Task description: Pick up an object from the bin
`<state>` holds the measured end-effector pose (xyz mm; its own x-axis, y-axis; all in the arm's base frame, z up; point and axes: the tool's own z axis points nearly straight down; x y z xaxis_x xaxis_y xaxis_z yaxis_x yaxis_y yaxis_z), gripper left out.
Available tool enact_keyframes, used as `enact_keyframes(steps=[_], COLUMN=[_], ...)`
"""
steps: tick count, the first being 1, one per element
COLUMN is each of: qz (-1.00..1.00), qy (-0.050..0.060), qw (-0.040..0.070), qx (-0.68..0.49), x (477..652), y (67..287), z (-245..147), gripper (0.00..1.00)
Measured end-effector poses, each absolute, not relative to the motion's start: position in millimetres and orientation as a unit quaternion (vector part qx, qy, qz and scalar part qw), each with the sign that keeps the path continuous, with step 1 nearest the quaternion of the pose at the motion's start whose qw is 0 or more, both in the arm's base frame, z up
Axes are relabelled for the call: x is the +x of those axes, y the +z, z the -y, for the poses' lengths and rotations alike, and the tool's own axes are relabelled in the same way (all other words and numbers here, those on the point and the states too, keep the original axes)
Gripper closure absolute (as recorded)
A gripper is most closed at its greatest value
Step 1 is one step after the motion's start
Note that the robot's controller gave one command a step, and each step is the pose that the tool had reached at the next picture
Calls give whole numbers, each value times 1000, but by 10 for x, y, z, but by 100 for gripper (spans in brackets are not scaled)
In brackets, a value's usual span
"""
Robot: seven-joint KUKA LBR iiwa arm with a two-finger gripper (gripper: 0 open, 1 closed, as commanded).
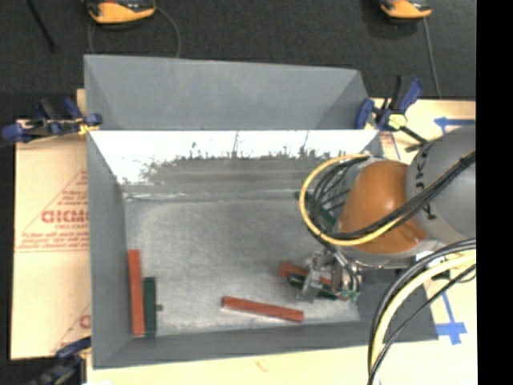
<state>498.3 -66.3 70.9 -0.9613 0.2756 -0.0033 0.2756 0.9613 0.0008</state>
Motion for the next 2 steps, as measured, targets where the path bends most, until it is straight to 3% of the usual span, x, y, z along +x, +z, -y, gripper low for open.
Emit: enact_keyframes(steps=[1,2], qz=[-995,-995], qy=[1,0], qw=[5,1], qx=[95,97], x=[4878,4866], y=[2494,2448], z=[137,149], gripper=[100,100])
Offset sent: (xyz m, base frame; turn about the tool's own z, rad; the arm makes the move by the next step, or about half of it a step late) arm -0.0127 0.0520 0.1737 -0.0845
